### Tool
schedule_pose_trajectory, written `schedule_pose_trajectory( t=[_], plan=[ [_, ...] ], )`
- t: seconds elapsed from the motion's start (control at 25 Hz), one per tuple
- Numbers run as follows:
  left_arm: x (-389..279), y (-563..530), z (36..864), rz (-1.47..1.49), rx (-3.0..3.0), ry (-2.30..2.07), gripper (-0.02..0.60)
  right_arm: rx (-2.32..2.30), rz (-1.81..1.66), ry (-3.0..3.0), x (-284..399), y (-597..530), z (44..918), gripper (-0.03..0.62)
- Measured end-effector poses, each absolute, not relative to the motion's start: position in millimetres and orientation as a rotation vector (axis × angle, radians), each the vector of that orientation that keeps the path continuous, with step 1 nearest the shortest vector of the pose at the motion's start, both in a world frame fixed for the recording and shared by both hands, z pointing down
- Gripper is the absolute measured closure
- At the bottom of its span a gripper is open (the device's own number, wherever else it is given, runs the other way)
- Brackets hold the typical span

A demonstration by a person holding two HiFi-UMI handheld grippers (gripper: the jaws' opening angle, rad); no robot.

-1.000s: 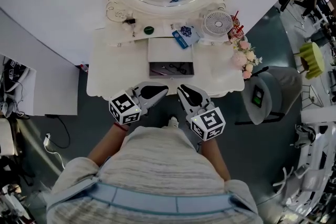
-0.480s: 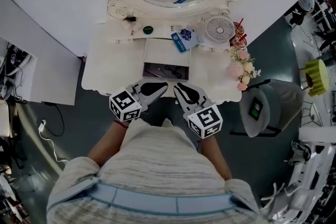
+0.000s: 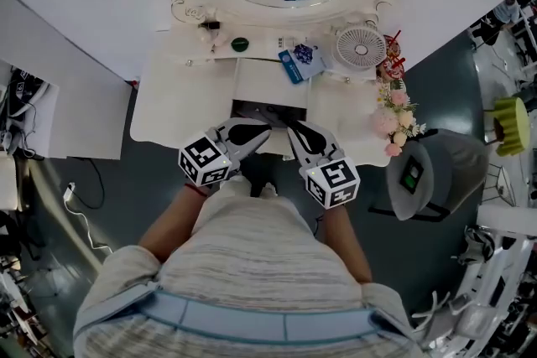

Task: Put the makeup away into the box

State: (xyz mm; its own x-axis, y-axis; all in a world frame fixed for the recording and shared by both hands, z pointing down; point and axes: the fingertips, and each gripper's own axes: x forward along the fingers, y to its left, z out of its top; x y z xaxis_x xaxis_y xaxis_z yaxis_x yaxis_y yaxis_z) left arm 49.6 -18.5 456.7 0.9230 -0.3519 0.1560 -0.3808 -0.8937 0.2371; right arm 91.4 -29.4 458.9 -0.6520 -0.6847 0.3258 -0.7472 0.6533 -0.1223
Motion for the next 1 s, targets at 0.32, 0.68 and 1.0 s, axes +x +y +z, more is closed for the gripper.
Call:
schedule_pose_trajectory(
  t=[0.32,0.68,1.0],
  plan=[
    [47.2,-54.3,468.3,0.209,2.835,-0.487,0.568,1.262,0.431,-2.571,92.5,-73.3,469.3,0.581],
    [45.5,-88.4,482.8,0.246,2.831,-0.471,0.568,1.387,0.529,-2.510,108.3,-120.5,485.8,0.523],
    [43.1,-99.3,493.4,0.278,2.821,-0.456,0.568,1.498,0.629,-2.411,130.6,-156.4,514.1,0.490]
  ],
)
